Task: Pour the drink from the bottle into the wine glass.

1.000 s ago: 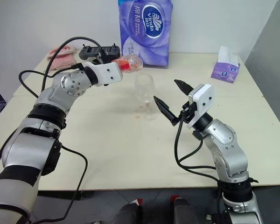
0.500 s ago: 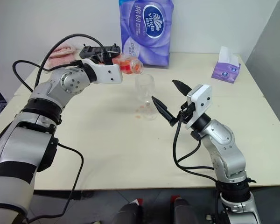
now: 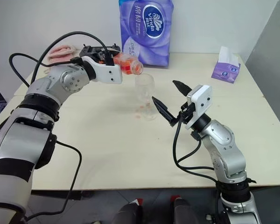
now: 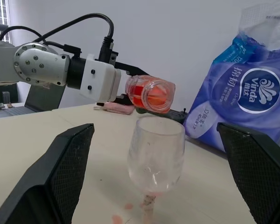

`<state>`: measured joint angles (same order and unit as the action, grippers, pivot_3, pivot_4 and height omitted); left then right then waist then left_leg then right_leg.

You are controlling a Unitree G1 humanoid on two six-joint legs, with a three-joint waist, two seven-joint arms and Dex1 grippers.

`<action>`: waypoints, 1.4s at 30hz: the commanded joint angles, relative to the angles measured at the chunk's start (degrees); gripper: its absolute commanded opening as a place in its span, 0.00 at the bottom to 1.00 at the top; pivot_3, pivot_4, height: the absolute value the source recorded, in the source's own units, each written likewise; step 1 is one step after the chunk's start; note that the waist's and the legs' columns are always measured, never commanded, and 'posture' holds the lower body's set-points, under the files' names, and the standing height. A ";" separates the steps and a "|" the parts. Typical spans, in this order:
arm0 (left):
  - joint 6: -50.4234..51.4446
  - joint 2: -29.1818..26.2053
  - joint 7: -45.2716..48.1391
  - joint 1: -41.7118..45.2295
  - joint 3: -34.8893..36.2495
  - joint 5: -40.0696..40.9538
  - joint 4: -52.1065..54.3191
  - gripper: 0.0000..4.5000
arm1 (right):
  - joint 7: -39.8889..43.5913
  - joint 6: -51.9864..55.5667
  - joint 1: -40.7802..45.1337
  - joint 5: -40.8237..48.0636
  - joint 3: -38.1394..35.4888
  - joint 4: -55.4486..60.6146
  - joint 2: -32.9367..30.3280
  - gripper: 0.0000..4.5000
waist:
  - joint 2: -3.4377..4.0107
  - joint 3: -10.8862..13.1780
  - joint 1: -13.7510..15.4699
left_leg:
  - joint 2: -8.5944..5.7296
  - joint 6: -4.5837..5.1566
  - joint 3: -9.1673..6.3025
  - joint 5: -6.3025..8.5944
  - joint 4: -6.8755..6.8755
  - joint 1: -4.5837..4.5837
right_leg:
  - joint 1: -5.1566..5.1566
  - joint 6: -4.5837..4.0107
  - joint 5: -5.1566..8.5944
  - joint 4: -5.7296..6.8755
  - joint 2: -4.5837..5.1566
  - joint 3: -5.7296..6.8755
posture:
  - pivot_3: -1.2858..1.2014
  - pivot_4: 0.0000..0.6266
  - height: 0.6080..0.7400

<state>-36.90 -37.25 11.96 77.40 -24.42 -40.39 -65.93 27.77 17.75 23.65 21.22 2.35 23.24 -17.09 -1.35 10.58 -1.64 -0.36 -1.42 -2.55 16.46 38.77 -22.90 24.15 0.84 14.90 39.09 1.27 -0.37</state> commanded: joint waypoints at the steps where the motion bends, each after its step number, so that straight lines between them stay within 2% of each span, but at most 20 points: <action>1: -0.39 -1.26 -1.28 3.02 0.33 0.24 0.09 0.37 | -0.09 -0.76 0.19 -0.16 -0.58 1.36 -0.23 1.00 | 0.00 0.00 0.00 | 0.00 0.00 0.00 0.00 0.00 0.00 | 0.00 0.00 0.00 0.00 0.00 0.00 | 0.52 0.24 1.00; 42: -0.39 -1.62 -3.40 7.48 -3.78 -3.98 -2.73 0.37 | -0.32 -0.65 0.60 -0.38 -0.79 0.99 -0.52 1.00 | 0.00 0.00 -0.01 | -0.04 -0.01 0.02 -0.01 0.05 0.00 | 0.00 0.00 0.00 0.05 0.00 -0.01 | 0.52 0.24 1.00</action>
<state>-36.99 -37.46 10.02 81.83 -28.52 -44.29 -68.72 27.51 17.85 23.66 20.86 2.35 23.24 -17.45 -1.35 10.58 -1.66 -0.40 -1.43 -2.52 16.45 38.82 -22.90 24.15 0.84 14.90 39.14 1.27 -0.38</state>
